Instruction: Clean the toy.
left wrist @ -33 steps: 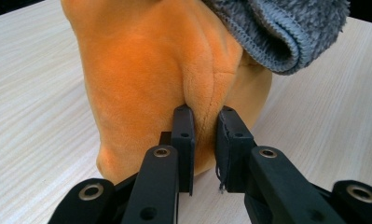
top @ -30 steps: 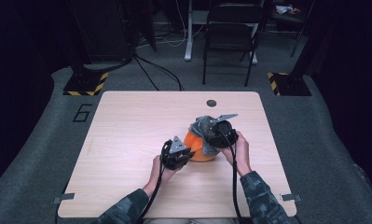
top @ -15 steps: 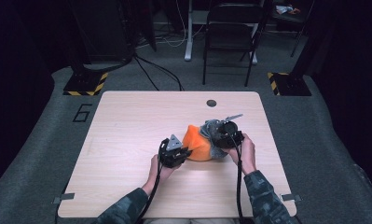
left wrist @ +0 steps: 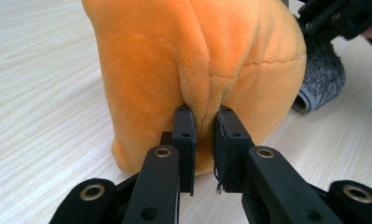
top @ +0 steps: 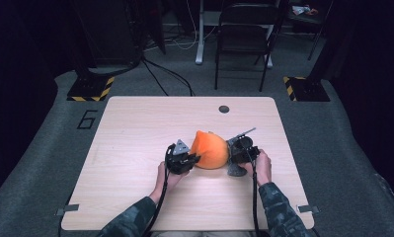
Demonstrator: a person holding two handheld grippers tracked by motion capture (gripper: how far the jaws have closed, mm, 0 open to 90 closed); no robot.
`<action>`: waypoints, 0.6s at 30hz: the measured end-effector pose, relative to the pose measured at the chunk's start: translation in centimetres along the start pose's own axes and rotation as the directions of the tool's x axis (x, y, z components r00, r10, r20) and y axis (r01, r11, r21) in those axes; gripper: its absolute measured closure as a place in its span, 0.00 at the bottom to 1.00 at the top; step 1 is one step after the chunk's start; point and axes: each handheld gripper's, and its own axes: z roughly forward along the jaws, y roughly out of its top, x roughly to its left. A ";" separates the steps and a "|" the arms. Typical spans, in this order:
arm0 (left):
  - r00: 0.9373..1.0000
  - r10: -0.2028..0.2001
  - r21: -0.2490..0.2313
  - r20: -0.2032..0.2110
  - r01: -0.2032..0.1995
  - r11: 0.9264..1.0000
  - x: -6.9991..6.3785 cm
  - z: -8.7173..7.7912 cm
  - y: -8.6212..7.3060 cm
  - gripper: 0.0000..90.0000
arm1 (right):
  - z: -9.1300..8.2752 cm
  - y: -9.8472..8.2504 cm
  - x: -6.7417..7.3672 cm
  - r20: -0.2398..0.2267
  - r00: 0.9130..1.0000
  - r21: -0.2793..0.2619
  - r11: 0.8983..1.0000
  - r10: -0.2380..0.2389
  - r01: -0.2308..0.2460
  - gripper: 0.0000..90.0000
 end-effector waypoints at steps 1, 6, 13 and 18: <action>1.000 -0.007 0.001 0.005 0.007 1.000 0.2 0.0 0.0 0.89 | -0.1 0.0 -0.1 0.002 1.000 -0.001 1.000 0.006 -0.006 0.77; 1.000 -0.015 0.003 0.005 0.015 1.000 0.7 -0.1 -0.1 0.89 | -3.5 0.8 -0.1 0.022 1.000 -0.114 0.993 0.006 -0.003 0.77; 1.000 -0.013 -0.001 0.001 0.013 1.000 0.7 0.0 -0.1 0.88 | -6.4 1.6 2.7 -0.087 0.994 -0.235 0.971 -0.065 0.043 0.77; 1.000 0.005 0.001 -0.007 -0.005 1.000 0.7 -0.2 0.0 0.85 | -5.0 1.8 3.8 -0.048 0.994 -0.227 0.970 -0.095 0.082 0.77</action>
